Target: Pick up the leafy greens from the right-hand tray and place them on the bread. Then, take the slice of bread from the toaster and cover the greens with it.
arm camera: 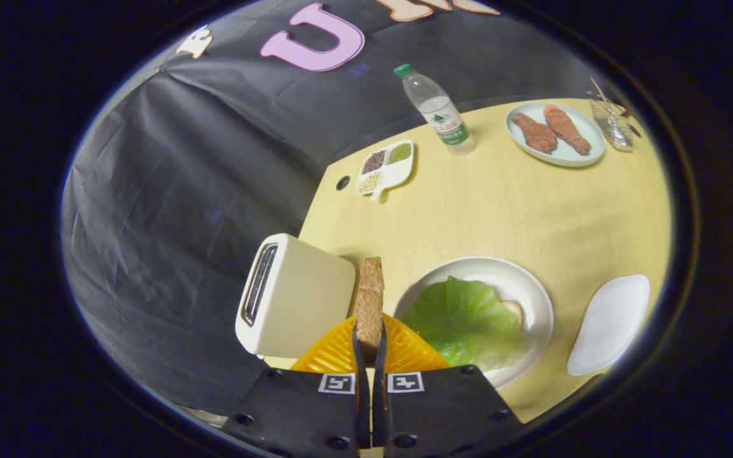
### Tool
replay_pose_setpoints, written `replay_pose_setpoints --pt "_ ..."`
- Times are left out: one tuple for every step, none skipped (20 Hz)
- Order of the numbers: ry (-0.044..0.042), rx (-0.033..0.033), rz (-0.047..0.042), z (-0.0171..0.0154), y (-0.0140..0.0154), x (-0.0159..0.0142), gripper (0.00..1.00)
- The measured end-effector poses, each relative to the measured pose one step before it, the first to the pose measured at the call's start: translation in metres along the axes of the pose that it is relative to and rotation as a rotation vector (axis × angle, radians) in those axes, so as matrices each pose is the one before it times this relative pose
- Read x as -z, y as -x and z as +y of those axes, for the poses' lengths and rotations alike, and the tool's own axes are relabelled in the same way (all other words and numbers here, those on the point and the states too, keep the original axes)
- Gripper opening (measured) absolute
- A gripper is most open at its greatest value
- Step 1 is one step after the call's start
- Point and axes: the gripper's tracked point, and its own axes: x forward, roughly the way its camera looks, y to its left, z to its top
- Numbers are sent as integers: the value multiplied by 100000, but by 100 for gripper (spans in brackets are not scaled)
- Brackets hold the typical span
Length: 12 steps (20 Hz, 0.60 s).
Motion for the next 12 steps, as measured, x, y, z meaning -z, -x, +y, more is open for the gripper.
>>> replay_pose_setpoints --pt "-981 231 -355 -573 199 146 5" --pt "-937 394 -193 -567 135 55 5" --pt "-930 38 48 -477 164 153 5" --pt "-898 154 -204 -515 116 83 5" --pt "-954 -1 39 -600 39 187 5" --pt "-813 292 -27 -651 -163 -5 5" --pt "-726 703 -128 -618 82 152 5" --pt "-786 881 365 -723 -229 247 5" --pt "-1490 173 523 -571 -15 452 5" --pt "-1919 -648 618 -324 -149 252 5" --pt "-1244 184 85 -350 -94 243 5" --pt "-359 1169 -160 -753 -44 61 5"
